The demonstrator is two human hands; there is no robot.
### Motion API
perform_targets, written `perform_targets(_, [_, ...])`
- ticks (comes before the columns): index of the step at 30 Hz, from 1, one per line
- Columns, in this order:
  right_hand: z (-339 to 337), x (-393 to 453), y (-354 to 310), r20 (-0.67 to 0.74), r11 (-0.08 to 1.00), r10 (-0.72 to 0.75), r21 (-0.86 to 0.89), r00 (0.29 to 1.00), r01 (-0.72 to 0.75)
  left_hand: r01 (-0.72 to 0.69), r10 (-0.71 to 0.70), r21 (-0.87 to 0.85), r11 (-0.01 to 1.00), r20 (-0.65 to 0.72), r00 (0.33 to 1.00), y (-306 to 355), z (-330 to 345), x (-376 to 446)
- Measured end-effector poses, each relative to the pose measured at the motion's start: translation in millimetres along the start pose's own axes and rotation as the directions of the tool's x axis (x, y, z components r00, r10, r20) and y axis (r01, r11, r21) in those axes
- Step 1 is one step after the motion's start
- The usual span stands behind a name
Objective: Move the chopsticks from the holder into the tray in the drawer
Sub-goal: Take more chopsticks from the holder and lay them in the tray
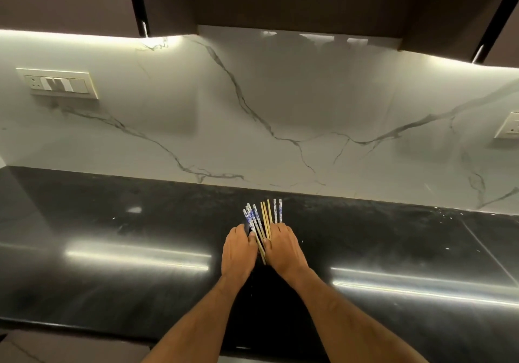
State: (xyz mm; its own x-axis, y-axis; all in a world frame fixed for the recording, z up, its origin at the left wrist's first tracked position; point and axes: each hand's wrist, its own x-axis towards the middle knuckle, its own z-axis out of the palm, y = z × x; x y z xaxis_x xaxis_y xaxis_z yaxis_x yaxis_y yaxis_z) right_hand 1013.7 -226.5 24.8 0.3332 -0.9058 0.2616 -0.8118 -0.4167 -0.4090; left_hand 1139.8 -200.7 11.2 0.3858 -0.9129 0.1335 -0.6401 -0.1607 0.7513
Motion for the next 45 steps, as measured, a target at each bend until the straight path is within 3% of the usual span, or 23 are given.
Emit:
perform_targets(7, [22, 23, 1, -0.087, 0.998, -0.052, 0.037, 0.995, 0.056, 0.071, -0.070, -0.105, 0.992, 0.013, 0.997, -6, 14, 29])
perform_targets(14, [30, 30, -3, -0.081, 0.994, -0.093, 0.049, 0.992, 0.097, -0.023, 0.024, -0.191, 0.981, 0.000, 1.000, -7, 21, 36])
perform_targets(32, [30, 44, -12, 0.052, 0.951, 0.242, 0.184, 0.969, -0.248, -0.210, 0.187, -0.252, 0.945, -0.115, 0.976, -7, 18, 28])
perform_targets(45, [17, 33, -20, -0.073, 0.882, 0.411, 0.282, 0.908, -0.377, -0.287, 0.253, -0.230, 0.930, -0.167, 0.953, 0, 11, 16])
